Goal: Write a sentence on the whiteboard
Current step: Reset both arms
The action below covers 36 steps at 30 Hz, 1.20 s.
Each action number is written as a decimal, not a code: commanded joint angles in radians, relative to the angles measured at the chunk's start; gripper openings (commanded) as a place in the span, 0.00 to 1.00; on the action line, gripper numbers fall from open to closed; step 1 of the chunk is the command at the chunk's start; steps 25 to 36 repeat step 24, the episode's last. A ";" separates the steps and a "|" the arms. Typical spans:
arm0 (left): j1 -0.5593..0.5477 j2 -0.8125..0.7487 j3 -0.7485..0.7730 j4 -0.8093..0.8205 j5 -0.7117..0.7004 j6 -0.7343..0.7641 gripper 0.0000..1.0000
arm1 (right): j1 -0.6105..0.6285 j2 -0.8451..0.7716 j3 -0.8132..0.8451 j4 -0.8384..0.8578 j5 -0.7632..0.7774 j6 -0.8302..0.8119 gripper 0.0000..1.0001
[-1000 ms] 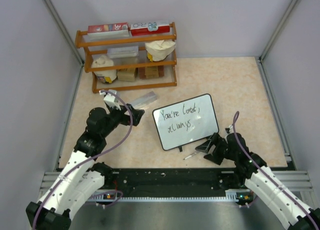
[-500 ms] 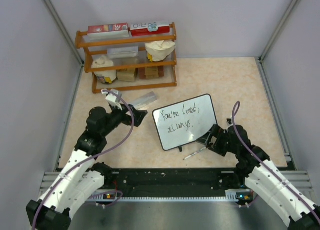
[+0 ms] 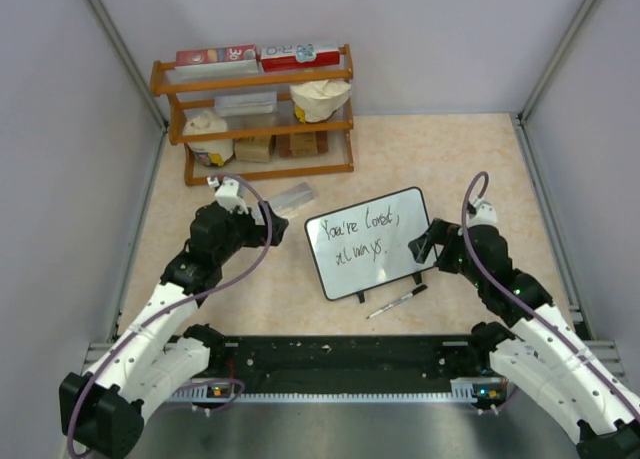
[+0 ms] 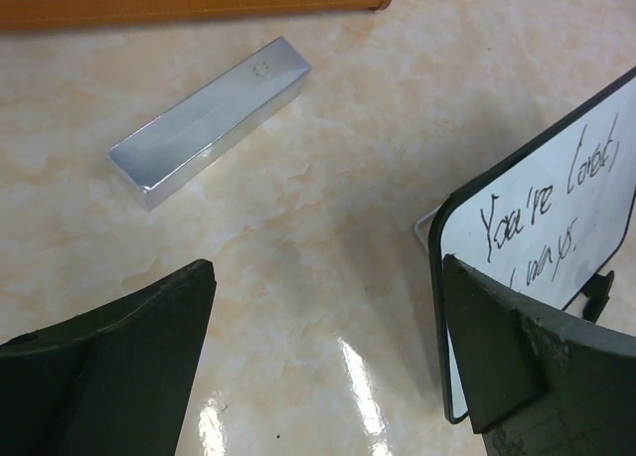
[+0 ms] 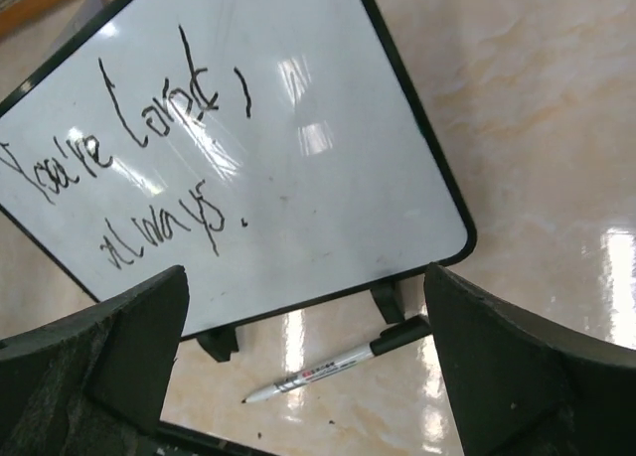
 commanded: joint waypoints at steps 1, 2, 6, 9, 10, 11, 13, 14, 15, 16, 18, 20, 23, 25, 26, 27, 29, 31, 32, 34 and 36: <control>-0.003 -0.008 0.038 0.006 -0.075 -0.017 0.99 | -0.008 -0.012 0.072 0.022 0.206 -0.161 0.99; -0.003 -0.011 0.032 0.018 -0.074 -0.014 0.99 | -0.008 -0.022 0.072 0.028 0.224 -0.179 0.99; -0.003 -0.031 0.011 0.065 -0.066 -0.007 0.99 | -0.008 -0.062 0.046 0.089 0.298 -0.270 0.99; -0.004 -0.043 0.000 0.088 -0.065 0.009 0.99 | -0.010 -0.110 0.012 0.163 0.335 -0.325 0.99; -0.003 -0.048 0.000 0.091 -0.065 0.013 0.99 | -0.010 -0.123 -0.011 0.189 0.359 -0.330 0.99; -0.004 -0.052 0.000 0.095 -0.071 0.024 0.99 | -0.008 -0.136 -0.020 0.232 0.363 -0.336 0.98; -0.004 -0.058 -0.003 0.110 -0.078 0.032 0.99 | -0.010 -0.183 -0.049 0.277 0.373 -0.361 0.98; -0.003 -0.058 -0.005 0.111 -0.077 0.038 0.99 | -0.008 -0.199 -0.060 0.319 0.376 -0.367 0.98; -0.003 -0.060 -0.005 0.114 -0.078 0.041 0.99 | -0.008 -0.214 -0.071 0.341 0.380 -0.383 0.97; -0.004 -0.060 -0.003 0.108 -0.109 0.042 0.99 | -0.008 -0.243 -0.098 0.362 0.387 -0.397 0.97; -0.004 -0.069 -0.003 0.105 -0.127 0.047 0.99 | -0.008 -0.266 -0.123 0.430 0.390 -0.461 0.97; -0.004 -0.089 -0.032 0.130 -0.135 0.059 0.99 | -0.008 -0.274 -0.163 0.481 0.401 -0.494 0.96; -0.004 -0.126 -0.084 0.212 -0.152 0.091 0.99 | -0.008 -0.234 -0.203 0.544 0.442 -0.528 0.97; -0.004 -0.132 -0.094 0.220 -0.163 0.102 0.99 | -0.010 -0.219 -0.211 0.565 0.461 -0.535 0.98; -0.004 -0.132 -0.094 0.220 -0.163 0.102 0.99 | -0.010 -0.219 -0.211 0.565 0.461 -0.535 0.98; -0.004 -0.132 -0.094 0.220 -0.163 0.102 0.99 | -0.010 -0.219 -0.211 0.565 0.461 -0.535 0.98; -0.004 -0.132 -0.094 0.220 -0.163 0.102 0.99 | -0.010 -0.219 -0.211 0.565 0.461 -0.535 0.98; -0.004 -0.132 -0.094 0.220 -0.163 0.102 0.99 | -0.010 -0.219 -0.211 0.565 0.461 -0.535 0.98; -0.004 -0.132 -0.094 0.220 -0.163 0.102 0.99 | -0.010 -0.219 -0.211 0.565 0.461 -0.535 0.98; -0.004 -0.132 -0.094 0.220 -0.163 0.102 0.99 | -0.010 -0.219 -0.211 0.565 0.461 -0.535 0.98; -0.004 -0.132 -0.094 0.220 -0.163 0.102 0.99 | -0.010 -0.219 -0.211 0.565 0.461 -0.535 0.98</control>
